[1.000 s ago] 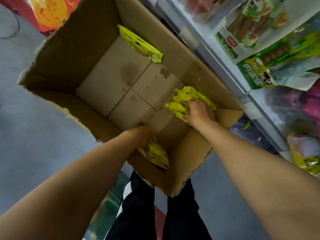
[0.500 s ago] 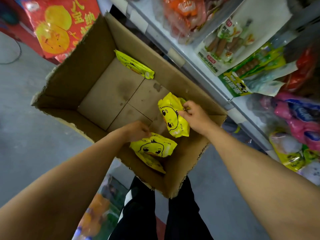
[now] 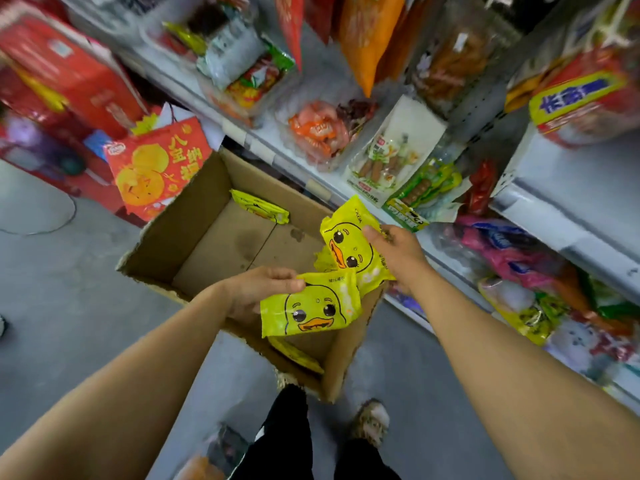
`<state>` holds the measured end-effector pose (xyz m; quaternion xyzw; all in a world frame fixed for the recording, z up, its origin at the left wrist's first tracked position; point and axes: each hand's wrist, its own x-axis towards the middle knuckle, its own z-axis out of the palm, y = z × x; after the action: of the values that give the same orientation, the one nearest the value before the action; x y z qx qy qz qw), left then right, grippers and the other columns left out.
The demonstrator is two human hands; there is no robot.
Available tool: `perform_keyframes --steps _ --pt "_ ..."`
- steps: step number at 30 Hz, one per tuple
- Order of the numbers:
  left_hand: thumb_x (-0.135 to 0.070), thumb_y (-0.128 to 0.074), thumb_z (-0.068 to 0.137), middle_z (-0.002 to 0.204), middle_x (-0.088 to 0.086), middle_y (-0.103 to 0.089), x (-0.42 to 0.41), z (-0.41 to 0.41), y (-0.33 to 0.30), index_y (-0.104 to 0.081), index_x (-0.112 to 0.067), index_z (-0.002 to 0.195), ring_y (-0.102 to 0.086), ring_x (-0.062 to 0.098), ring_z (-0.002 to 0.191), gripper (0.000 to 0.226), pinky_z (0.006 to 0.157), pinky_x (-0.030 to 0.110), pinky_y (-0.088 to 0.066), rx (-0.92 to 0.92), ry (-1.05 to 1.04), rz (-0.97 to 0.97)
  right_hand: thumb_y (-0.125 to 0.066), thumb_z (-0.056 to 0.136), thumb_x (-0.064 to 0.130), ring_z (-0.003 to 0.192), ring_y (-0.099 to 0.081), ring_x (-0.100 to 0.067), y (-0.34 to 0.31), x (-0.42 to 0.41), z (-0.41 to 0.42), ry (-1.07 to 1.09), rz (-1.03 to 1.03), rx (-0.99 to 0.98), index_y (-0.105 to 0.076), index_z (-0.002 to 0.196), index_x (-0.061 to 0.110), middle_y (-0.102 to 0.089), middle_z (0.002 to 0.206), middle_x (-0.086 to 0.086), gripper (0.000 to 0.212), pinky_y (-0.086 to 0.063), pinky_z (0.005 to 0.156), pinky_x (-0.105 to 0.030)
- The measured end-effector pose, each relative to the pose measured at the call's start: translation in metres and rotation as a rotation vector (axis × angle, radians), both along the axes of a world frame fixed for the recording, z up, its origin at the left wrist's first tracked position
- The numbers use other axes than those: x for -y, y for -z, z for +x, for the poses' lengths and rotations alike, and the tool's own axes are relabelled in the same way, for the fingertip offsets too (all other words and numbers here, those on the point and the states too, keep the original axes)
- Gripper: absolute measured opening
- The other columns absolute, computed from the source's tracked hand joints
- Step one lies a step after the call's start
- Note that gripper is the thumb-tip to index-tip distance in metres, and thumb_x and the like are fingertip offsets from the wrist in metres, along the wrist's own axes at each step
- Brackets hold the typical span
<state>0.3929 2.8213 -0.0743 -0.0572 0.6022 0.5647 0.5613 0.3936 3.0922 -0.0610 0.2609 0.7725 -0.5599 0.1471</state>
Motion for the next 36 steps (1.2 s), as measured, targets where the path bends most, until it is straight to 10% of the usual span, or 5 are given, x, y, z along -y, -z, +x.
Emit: perform_keyframes --steps 10,16,20,25,36 --pt "-0.04 -0.094 0.051 0.124 0.013 -0.066 -0.098 0.057 -0.11 -0.058 -0.014 0.128 -0.062 0.03 0.115 0.089 0.104 0.047 -0.044 -0.213 0.068 0.102 -0.087 0.07 0.016 0.08 -0.074 -0.019 -0.104 -0.104 0.11 0.121 -0.11 -0.14 -0.07 0.101 0.014 -0.076 0.094 -0.006 0.035 -0.06 0.069 -0.034" --pt "-0.037 -0.094 0.048 0.109 0.011 -0.072 -0.202 0.132 -0.186 -0.065 -0.013 0.115 -0.072 0.023 0.092 0.077 0.071 0.03 -0.058 -0.42 0.113 0.126 -0.085 0.071 0.015 0.08 -0.074 -0.028 -0.188 -0.211 0.215 0.253 -0.019 -0.398 -0.071 0.1 0.014 -0.076 0.091 -0.006 0.032 -0.059 0.075 -0.055" --pt "-0.011 -0.075 0.077 0.106 0.008 -0.073 -0.288 0.181 -0.233 -0.065 -0.014 0.111 -0.07 0.02 0.091 0.035 0.084 0.033 -0.055 -0.598 0.173 0.121 -0.084 0.072 0.012 0.077 -0.073 -0.013 -0.246 -0.281 0.298 0.342 0.087 -0.616 -0.072 0.096 0.023 -0.076 0.082 0.009 0.029 -0.06 0.075 -0.038" --pt "-0.008 -0.075 0.079 0.085 0.004 -0.075 -0.391 0.238 -0.289 -0.062 -0.009 0.108 -0.069 0.012 0.066 0.032 0.06 0.022 -0.055 -0.769 0.263 0.173 -0.083 0.074 0.012 0.082 -0.073 -0.014 -0.305 -0.362 0.394 0.532 0.136 -0.803 -0.072 0.091 0.028 -0.076 0.086 0.009 0.025 -0.06 0.079 -0.039" --pt "-0.023 -0.085 0.071 0.107 0.008 -0.073 -0.606 0.313 -0.369 -0.067 -0.021 0.105 -0.071 0.029 0.094 0.038 0.088 0.05 -0.055 -0.954 0.522 0.226 -0.083 0.076 0.023 0.087 -0.07 -0.006 -0.368 -0.524 0.527 0.767 0.282 -0.916 -0.07 0.102 0.019 -0.074 0.098 0.005 0.029 -0.054 0.072 -0.02"
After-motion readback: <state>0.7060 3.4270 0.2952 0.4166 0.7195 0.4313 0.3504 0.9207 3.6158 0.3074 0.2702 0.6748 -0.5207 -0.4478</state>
